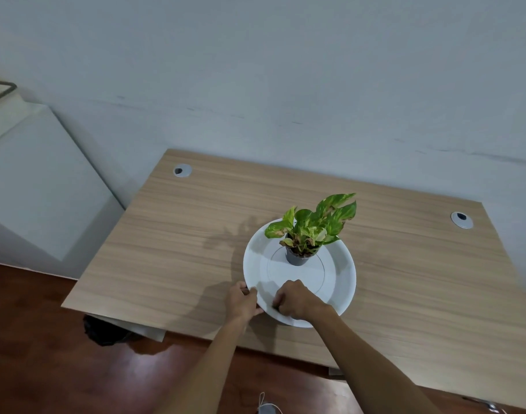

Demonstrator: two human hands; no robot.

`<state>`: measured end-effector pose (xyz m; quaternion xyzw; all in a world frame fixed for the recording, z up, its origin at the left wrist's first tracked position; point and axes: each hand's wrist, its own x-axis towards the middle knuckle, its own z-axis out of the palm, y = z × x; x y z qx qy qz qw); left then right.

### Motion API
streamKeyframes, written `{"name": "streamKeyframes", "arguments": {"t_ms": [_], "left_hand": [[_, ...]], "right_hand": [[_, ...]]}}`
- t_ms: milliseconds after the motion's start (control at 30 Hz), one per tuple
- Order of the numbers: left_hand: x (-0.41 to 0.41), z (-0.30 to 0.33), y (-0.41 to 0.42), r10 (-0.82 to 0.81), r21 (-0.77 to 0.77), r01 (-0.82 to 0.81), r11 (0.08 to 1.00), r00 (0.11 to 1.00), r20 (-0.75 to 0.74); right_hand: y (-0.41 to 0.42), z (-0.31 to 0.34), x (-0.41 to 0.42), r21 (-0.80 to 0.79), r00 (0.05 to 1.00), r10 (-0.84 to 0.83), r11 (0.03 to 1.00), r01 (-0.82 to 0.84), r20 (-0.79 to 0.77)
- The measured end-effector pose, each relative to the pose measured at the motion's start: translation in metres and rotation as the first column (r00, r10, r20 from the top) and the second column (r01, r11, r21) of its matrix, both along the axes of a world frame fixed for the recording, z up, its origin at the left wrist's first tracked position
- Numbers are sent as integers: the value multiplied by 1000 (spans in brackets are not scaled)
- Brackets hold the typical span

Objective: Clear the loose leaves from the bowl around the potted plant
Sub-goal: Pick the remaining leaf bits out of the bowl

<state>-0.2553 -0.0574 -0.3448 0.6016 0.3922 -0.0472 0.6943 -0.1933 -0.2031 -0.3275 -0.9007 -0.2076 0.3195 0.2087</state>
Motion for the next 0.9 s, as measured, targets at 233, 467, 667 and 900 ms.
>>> {"name": "streamKeyframes", "arguments": {"t_ms": [233,467,667,900], "left_hand": [[-11,-8,-9,-22,-207,4,978,996,-88],[-27,-26,-11,354,-289,-363,886,931,-86],[-35,-22,-17,379,-776,-255,577,925,-22],[-40,-23,-29,412,-914,-198,353,910,-37]], "right_hand": [[-22,0,-15,119,946,-277,947,298,-165],[-25,0,-39,247,882,-357,865,437,-308],[5,15,-43,360,898,-302,838,410,-320],[20,12,-52,250,974,-184,945,212,-131]]}}
